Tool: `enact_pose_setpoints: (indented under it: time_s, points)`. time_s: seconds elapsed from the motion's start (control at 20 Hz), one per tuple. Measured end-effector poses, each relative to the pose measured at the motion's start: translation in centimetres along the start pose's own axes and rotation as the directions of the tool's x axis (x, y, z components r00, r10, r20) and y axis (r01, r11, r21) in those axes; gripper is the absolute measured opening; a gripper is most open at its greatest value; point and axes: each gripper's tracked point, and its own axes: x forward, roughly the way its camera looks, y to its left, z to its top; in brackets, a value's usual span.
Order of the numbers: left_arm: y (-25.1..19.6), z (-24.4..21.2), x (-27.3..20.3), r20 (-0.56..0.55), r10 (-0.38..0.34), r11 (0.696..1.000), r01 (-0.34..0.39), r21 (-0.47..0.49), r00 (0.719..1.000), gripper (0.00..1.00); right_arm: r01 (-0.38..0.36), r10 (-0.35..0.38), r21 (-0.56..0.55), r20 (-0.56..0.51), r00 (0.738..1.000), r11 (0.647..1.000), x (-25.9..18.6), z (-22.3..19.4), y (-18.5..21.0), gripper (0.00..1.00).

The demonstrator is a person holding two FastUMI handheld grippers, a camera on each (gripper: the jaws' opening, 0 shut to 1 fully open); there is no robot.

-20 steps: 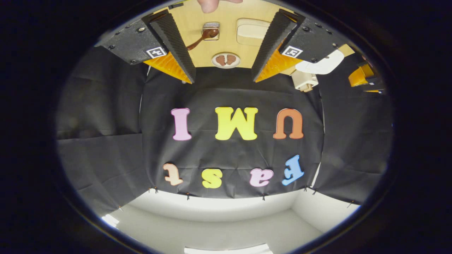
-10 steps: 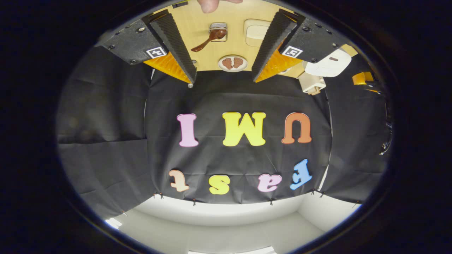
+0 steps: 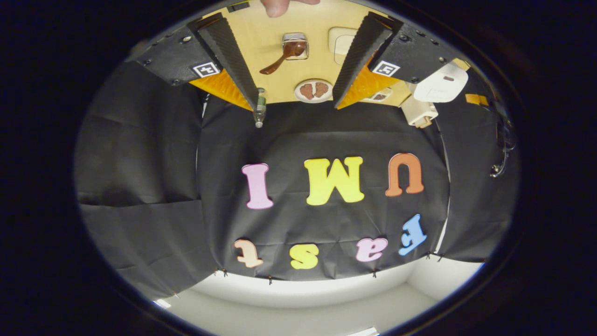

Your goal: Close the left gripper, press the button to open the rice cooker; take a wooden spoon from the chopstick holder with the right hand, scoop a spoonful of rice and pour it into the rice cooker, then put the wooden spoon back into the chopstick holder.

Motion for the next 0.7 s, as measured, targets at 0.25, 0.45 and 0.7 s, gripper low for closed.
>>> enact_pose_setpoints:
  time_s: [0.25, 0.45, 0.7]
  points:
    - [0.5, -1.8, 3.2, -0.102, -0.051, 0.988, 0.035, -0.149, 0.994, 0.00, 0.015, -0.015, -0.008, -0.029, 0.999, 1.000, 1.0, -1.0, -1.1, 1.00]
    - [0.4, -3.3, 5.0, -0.157, -0.085, 0.969, 0.045, -0.245, 0.984, 0.00, 0.021, -0.022, -0.013, -0.051, 0.998, 1.000, 1.9, -1.5, -1.1, 1.00]
    - [0.9, -3.8, 5.9, -0.184, -0.074, 0.971, 0.029, -0.238, 0.980, 0.00, -0.003, 0.002, -0.022, -0.078, 0.997, 1.000, 2.7, -2.2, 0.4, 1.00]
